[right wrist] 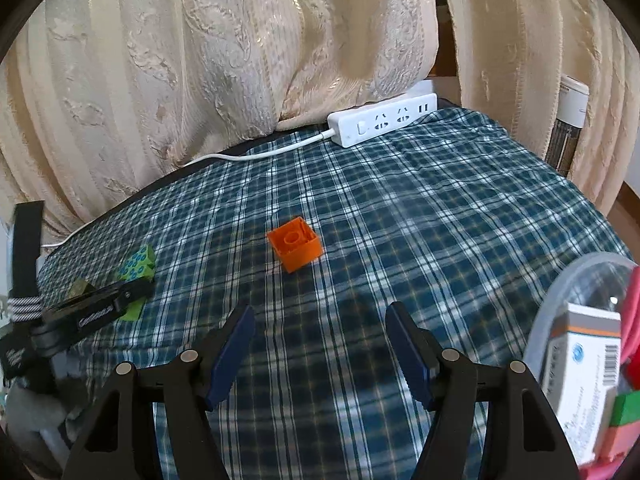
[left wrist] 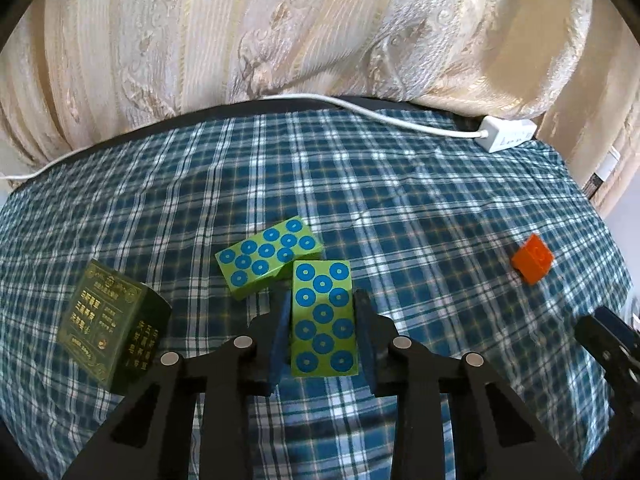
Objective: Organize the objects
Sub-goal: 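Grasp the green blue-dotted brick with the left tool while the right tool grasps the orange brick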
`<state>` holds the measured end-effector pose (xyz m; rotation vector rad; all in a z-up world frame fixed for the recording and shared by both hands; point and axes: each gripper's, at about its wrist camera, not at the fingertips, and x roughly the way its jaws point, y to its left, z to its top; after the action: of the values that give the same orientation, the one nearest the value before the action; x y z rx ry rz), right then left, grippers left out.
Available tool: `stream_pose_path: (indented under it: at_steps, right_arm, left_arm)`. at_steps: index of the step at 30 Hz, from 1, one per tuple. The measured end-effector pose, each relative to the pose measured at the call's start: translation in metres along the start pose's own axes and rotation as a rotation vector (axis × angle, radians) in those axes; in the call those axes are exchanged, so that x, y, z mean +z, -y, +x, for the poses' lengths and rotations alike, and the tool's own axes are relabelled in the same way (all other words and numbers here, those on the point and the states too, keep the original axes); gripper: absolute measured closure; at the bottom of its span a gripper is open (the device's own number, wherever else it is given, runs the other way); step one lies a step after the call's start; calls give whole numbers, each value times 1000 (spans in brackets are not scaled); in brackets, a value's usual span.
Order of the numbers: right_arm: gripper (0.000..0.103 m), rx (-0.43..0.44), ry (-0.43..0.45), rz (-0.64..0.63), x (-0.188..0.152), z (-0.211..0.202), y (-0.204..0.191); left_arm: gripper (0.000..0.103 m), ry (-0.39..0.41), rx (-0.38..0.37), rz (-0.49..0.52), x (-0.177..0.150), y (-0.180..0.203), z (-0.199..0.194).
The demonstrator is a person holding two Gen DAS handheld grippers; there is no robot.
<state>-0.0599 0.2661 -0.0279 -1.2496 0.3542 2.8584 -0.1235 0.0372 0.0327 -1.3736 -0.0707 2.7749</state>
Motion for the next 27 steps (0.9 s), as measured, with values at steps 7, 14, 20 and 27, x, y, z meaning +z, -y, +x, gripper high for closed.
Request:
stream_pose_path:
  at_steps: [7, 14, 20, 27]
  right_arm:
    - [32, -2, -26, 6, 17, 22, -3]
    - [32, -11, -34, -44, 32, 43, -13]
    - [32, -6, -48, -79, 36, 57, -21]
    - [38, -15, -68, -88, 39, 71, -21]
  left_arm:
    - [71, 20, -18, 7, 4, 6, -11]
    - [71, 22, -26, 19, 3, 10, -16]
    - [71, 18, -33, 20, 3, 12, -16]
    - [71, 11, -39, 19, 2, 12, -14]
